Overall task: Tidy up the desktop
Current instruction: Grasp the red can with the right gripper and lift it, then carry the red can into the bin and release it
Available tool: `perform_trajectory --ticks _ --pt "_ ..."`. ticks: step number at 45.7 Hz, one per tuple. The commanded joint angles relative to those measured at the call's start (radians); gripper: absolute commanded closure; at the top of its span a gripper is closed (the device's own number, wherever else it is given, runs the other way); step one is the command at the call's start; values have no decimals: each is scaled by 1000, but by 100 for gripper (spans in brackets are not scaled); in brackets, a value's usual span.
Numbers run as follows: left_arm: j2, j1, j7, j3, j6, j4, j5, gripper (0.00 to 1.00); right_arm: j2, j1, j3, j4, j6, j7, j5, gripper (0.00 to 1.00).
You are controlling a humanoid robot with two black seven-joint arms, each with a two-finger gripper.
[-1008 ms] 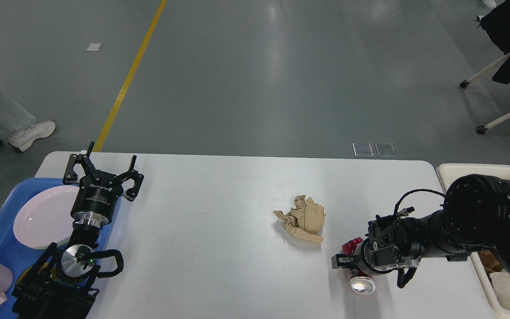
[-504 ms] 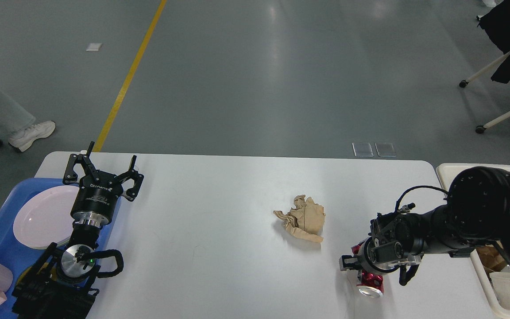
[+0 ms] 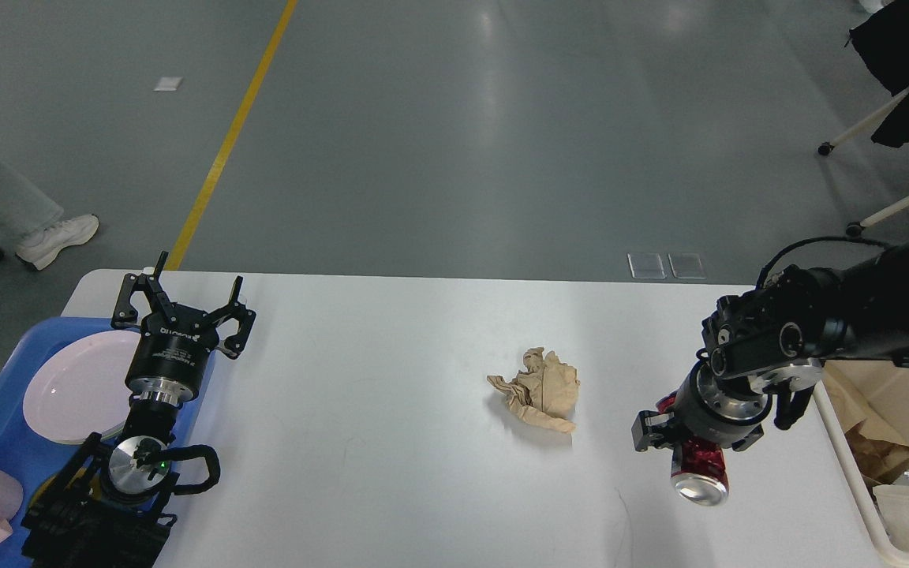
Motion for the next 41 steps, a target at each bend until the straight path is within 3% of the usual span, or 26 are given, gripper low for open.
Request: perform_trajectory --ticks 1,10,18,26,34,38,41 --pt "1 0 0 0 0 0 0 4 -66 201 -10 144 29 2 35 100" --pt "1 0 0 0 0 0 0 4 -78 409 -77 241 78 8 121 100" --pt "1 0 0 0 0 0 -2 4 -83 423 -151 238 92 12 171 100" --pt "1 2 0 0 0 0 0 4 -161 412 -270 217 92 13 160 100" --pt "1 2 0 0 0 0 0 4 -335 265 -355 53 89 12 125 100" --pt "1 2 0 0 0 0 0 4 -438 136 -337 -99 80 12 57 100" --pt "-1 0 0 0 0 0 0 4 -491 -63 -257 -277 62 12 30 100"
